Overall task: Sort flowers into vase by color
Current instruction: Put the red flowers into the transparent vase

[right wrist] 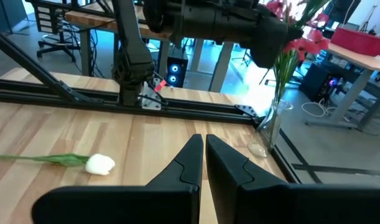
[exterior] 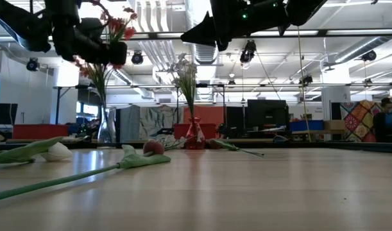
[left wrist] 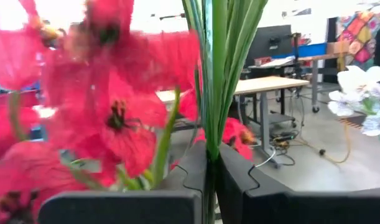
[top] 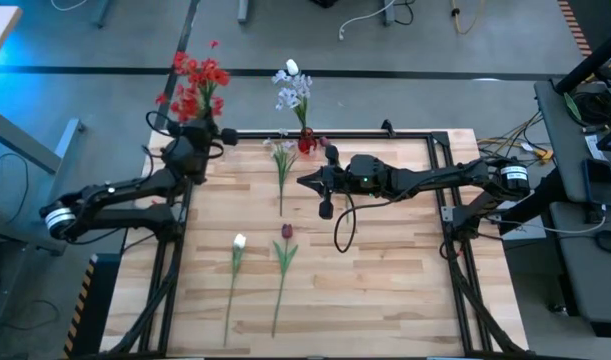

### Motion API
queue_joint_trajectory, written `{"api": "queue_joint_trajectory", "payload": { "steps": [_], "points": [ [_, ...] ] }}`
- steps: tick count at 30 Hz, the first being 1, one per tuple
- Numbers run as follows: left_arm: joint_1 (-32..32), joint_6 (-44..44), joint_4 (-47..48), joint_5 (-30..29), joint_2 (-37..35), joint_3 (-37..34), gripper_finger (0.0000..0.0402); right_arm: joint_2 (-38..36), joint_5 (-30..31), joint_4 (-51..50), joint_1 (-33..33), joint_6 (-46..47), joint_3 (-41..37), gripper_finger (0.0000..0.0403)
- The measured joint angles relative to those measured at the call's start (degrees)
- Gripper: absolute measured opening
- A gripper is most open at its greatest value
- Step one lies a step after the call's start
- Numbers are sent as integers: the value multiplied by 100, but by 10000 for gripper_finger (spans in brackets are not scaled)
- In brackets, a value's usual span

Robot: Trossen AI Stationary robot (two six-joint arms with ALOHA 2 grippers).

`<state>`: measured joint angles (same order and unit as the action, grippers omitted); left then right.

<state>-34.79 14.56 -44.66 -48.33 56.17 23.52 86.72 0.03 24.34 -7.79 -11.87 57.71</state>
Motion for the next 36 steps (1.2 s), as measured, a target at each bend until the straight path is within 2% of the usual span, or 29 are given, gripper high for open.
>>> {"api": "queue_joint_trajectory", "payload": {
  "steps": [5,20,26,30,36],
  "points": [
    [-49,52,-622,198,439,-32,0,0,0,-2,0,-29,-8,12],
    [-198,1123,-3818,769,1716,-597,0,0,-2,-4,2,-199,-66,12],
    [-443,1282,-4210,1185,2178,-631,0,0,-2,-4,2,-244,-66,12],
    [-599,1286,-4534,1238,2504,-631,0,0,-4,-2,2,-244,-66,12],
    [-756,1286,-4532,1497,2824,-591,0,0,-9,-2,2,-298,-66,12]
  ]
}}
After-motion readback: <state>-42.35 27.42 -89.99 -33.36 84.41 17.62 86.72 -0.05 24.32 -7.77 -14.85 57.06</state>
